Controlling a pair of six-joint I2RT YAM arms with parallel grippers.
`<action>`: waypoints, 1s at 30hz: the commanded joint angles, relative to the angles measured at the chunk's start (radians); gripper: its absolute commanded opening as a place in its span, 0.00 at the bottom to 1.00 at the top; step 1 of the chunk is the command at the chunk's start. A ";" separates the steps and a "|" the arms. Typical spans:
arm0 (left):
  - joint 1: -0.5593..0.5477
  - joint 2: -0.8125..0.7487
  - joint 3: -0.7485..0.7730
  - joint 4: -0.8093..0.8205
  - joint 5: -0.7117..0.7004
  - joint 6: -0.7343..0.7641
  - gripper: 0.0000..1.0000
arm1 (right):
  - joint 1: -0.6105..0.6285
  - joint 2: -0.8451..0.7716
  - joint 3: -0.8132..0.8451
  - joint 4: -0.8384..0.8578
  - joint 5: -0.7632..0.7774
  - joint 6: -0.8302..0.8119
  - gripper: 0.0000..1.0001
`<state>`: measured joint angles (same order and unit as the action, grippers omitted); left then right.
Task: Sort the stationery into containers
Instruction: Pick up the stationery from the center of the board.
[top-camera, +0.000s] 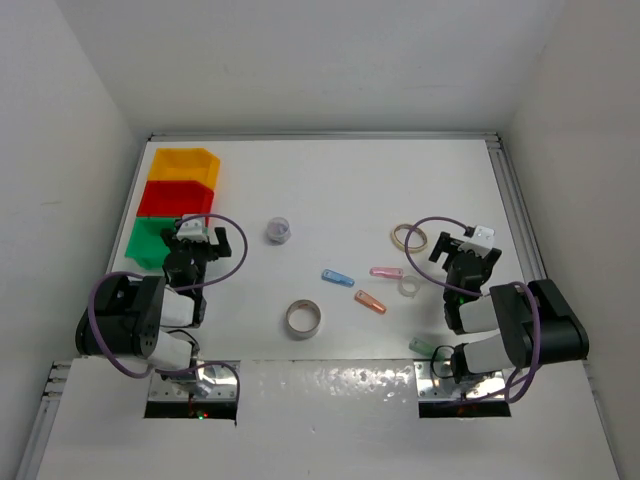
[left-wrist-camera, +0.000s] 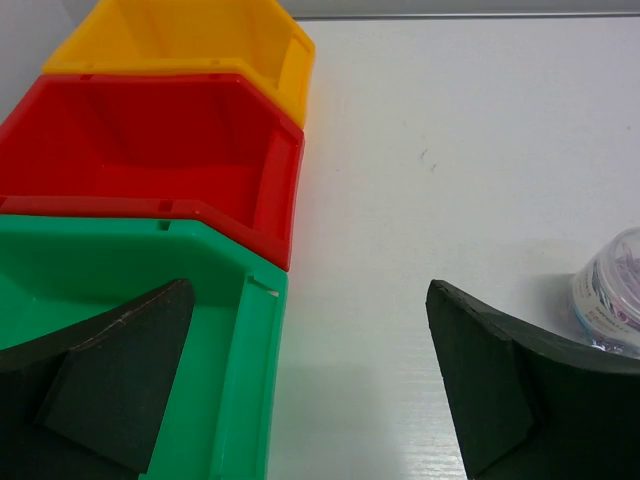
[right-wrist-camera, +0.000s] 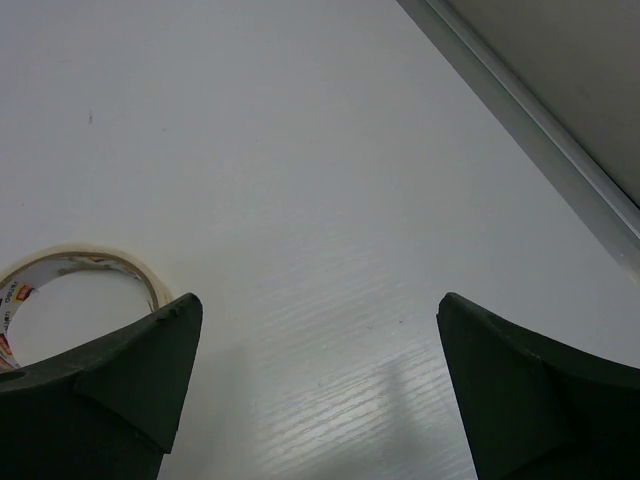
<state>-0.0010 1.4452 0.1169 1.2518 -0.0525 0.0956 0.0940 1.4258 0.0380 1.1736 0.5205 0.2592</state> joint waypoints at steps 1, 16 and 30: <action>-0.005 -0.006 0.009 0.040 0.000 -0.017 1.00 | 0.006 -0.010 -0.076 0.052 0.013 0.015 0.99; 0.024 -0.319 0.548 -1.034 0.354 0.226 1.00 | 0.061 -0.383 0.451 -0.889 -0.194 -0.210 0.99; -0.359 0.376 1.395 -2.115 0.293 0.554 0.98 | 0.101 -0.173 0.841 -1.365 -0.347 -0.187 0.99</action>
<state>-0.3199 1.6650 1.4387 -0.5156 0.2855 0.6018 0.1497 1.2373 0.8642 -0.0360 0.1524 0.0780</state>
